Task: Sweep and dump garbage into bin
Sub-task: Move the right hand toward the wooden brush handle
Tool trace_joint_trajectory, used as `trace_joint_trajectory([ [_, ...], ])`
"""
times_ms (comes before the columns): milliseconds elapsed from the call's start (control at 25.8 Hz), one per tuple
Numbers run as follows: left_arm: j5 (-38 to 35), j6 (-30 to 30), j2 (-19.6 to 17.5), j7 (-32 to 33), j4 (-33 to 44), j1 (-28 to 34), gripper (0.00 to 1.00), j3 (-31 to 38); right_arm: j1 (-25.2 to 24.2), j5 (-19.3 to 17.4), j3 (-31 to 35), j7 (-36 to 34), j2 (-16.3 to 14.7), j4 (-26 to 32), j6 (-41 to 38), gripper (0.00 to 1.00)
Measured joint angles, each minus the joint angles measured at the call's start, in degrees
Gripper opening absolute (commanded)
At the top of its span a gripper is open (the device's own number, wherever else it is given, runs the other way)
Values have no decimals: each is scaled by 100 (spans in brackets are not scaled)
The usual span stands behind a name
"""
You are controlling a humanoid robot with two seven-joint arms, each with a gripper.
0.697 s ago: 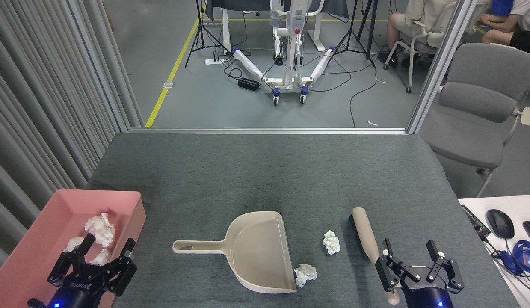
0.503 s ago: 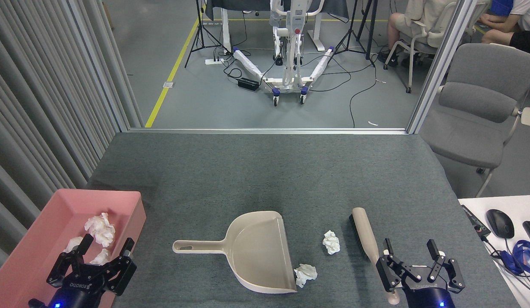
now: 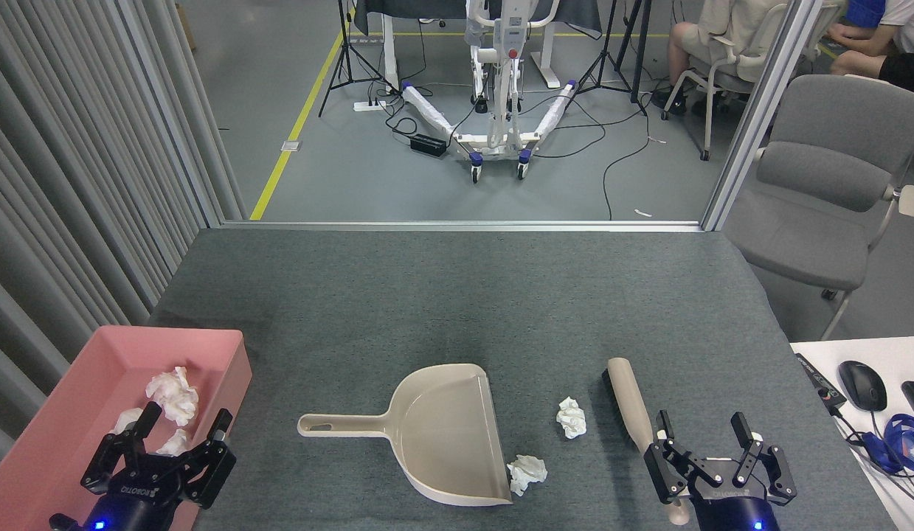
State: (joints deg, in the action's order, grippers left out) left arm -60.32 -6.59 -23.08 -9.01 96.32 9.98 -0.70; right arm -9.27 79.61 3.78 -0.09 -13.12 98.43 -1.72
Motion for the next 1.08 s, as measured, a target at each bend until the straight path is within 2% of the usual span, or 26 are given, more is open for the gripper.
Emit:
trace_joint_trajectory([
  [465,24,87,28,17,59,-12,100,44,-86,-41,-42,-78,111,-232,90,98],
  [774,52,360,19,-1,80,-7,100,39,-143,-67,-68,-142,205,-276,94,98],
  [929,51,334,-2,-18,87,2,100,32,-145,-68,-78,-144,224,-274,94,98],
  [1084,51,44,-55,-19,83,11,100,17,-146,-66,-79,-144,226,-273,90,98],
])
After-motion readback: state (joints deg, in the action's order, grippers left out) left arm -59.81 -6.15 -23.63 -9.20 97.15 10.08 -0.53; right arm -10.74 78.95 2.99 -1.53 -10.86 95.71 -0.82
